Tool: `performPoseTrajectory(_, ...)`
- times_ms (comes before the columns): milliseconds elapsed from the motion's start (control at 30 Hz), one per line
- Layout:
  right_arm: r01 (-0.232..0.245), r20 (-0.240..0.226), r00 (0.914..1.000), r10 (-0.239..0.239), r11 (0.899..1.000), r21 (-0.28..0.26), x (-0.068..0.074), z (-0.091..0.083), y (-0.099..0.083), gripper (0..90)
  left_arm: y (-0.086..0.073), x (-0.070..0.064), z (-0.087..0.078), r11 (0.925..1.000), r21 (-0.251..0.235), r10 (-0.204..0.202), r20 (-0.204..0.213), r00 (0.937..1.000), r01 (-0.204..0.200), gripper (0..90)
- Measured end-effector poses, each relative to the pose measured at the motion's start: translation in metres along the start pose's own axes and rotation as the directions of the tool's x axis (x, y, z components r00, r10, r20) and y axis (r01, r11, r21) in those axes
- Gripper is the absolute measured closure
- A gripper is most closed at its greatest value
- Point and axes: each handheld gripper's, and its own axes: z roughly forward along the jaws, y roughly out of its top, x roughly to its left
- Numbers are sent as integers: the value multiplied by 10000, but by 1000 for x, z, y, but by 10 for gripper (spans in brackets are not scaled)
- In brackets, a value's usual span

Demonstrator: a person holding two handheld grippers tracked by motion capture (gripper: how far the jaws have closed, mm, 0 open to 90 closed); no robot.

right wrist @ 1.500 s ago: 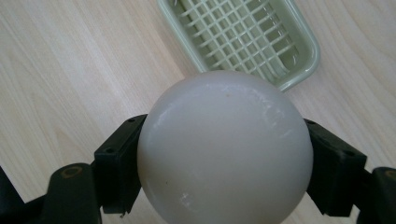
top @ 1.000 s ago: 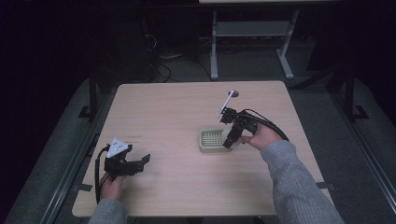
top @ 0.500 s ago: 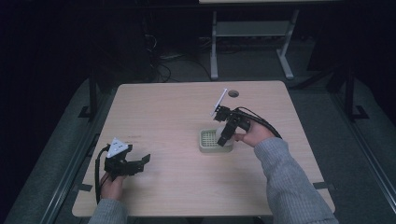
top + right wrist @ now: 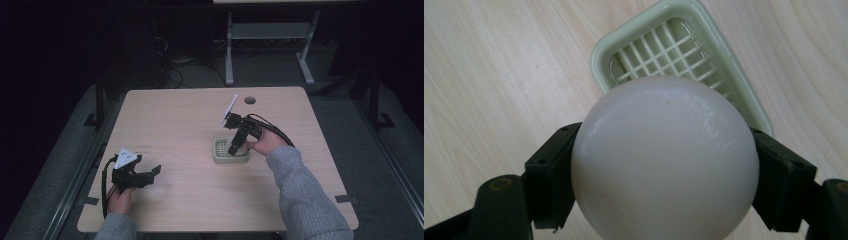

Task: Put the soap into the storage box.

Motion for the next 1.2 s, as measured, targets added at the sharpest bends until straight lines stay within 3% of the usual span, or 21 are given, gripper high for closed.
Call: performPoseTrajectory(1200,-141,299,9995,126,9986,508,-8,32,21,234,0,-1,0,10000,-49,-71,71,9999,71,148)
